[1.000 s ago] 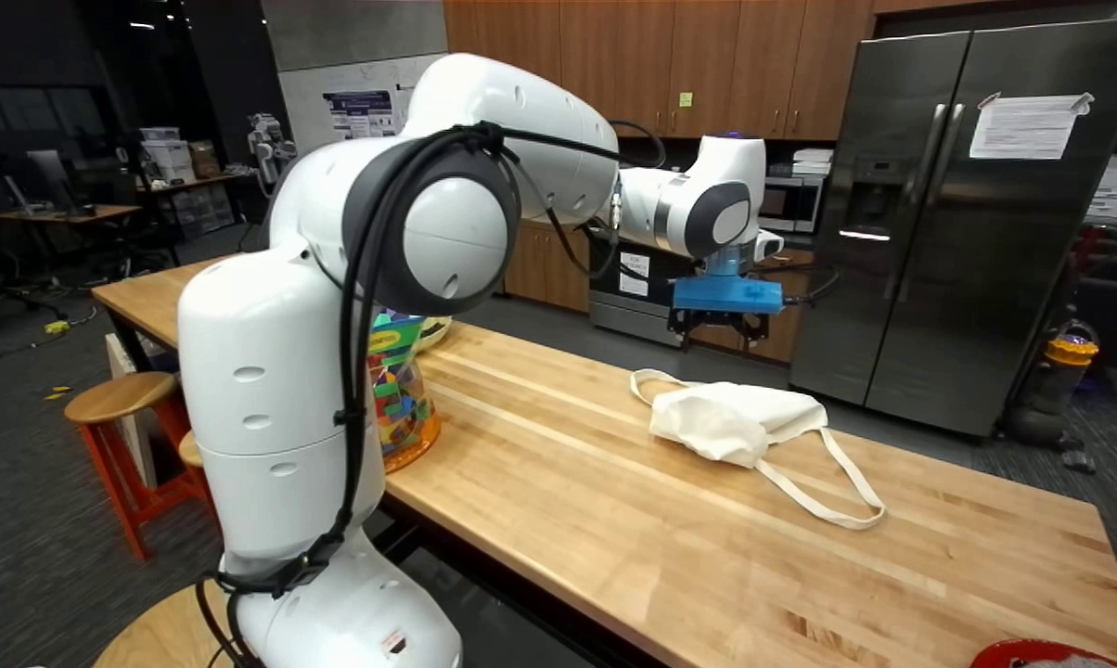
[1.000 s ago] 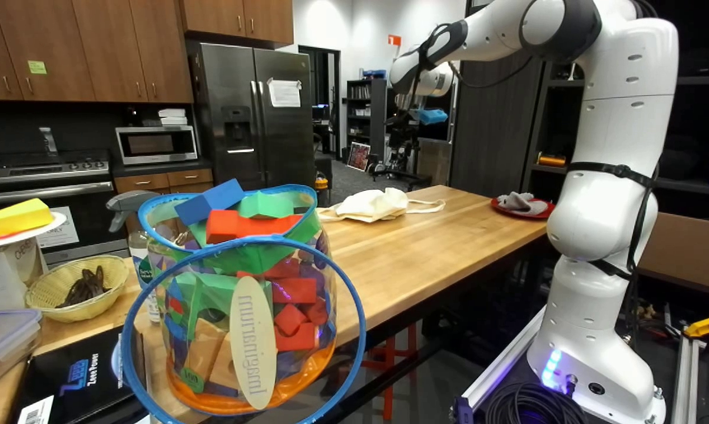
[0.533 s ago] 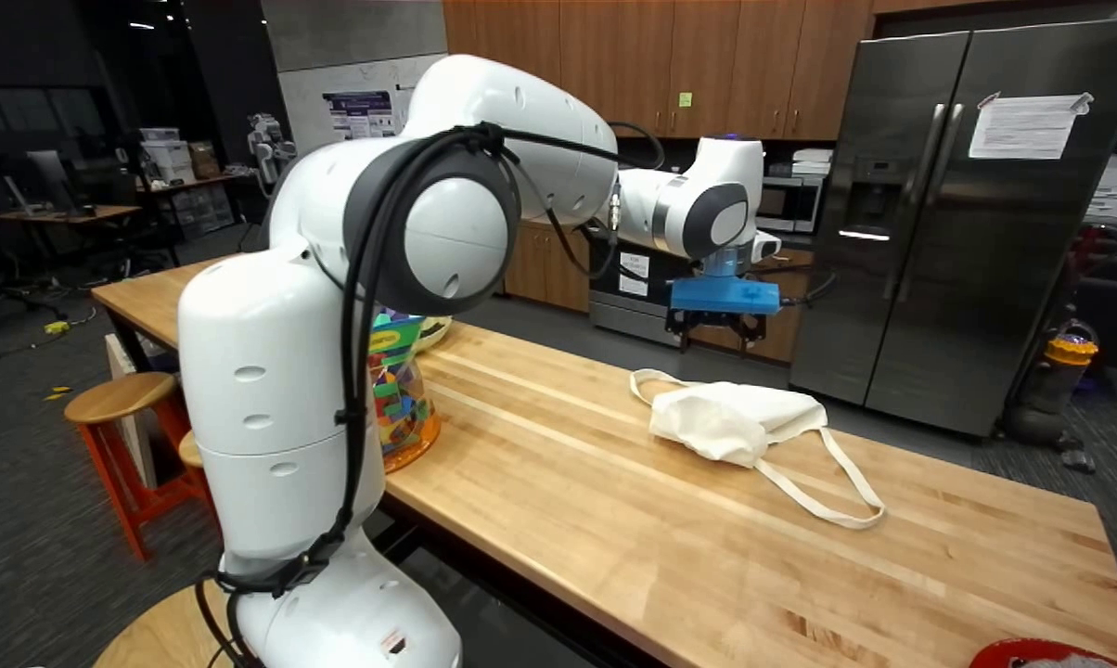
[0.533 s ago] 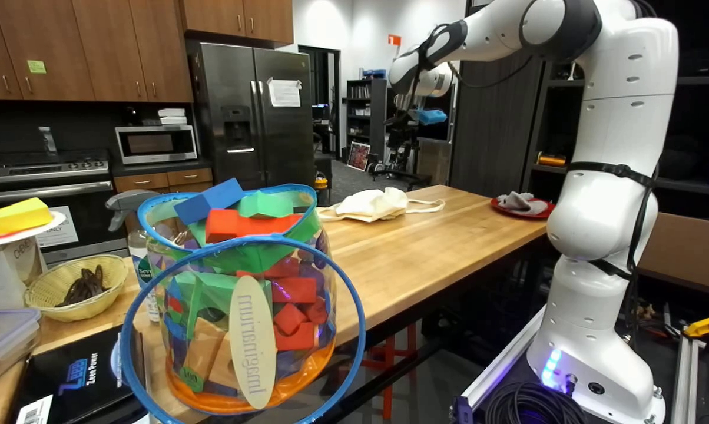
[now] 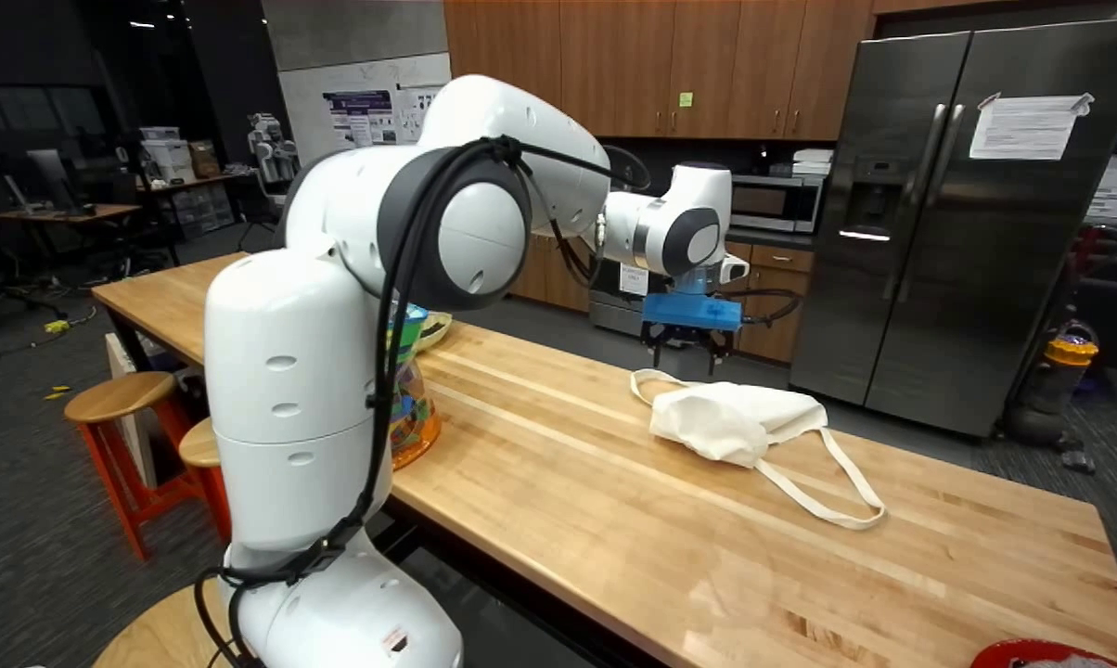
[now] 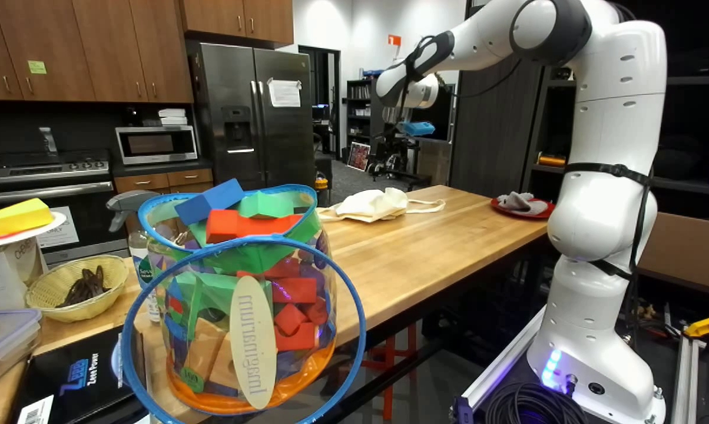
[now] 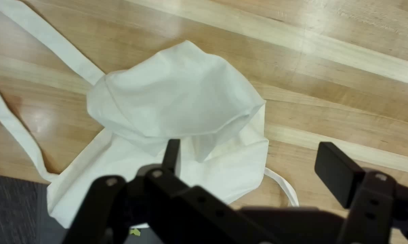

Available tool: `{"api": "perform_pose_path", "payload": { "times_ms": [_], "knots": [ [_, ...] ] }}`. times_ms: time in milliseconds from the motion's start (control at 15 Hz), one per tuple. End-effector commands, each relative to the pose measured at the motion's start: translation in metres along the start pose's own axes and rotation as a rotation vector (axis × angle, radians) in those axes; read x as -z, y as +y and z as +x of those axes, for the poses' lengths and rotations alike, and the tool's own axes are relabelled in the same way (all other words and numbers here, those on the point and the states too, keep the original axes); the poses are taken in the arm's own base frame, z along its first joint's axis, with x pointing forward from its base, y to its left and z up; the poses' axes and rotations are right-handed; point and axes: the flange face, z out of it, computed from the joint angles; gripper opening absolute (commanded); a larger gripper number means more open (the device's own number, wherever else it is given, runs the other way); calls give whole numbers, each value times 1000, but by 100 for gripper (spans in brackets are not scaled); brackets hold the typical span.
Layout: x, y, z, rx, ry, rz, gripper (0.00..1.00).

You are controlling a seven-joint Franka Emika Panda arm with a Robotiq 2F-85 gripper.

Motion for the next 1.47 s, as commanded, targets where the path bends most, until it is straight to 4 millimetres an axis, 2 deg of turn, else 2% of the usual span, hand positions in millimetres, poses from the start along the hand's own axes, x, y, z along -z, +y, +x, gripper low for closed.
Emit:
{"api": "perform_pose_path", "payload": {
  "times_ms": [0, 333, 533, 733, 800, 867, 1000, 1400],
  "knots": [
    [-36, -6, 13, -20, -51, -16, 100],
    [-88, 2, 25, -51, -125, -43, 100],
    [-107, 11, 31, -69, -150, -71, 100],
    [-118, 18, 37, -71, -168, -98, 100],
    [-119, 21, 38, -66, -170, -106, 84],
    [-121, 22, 39, -60, -170, -112, 73],
    [-123, 24, 41, -52, -170, -119, 61],
    [-120, 23, 41, -34, -169, -114, 12]
  ]
}}
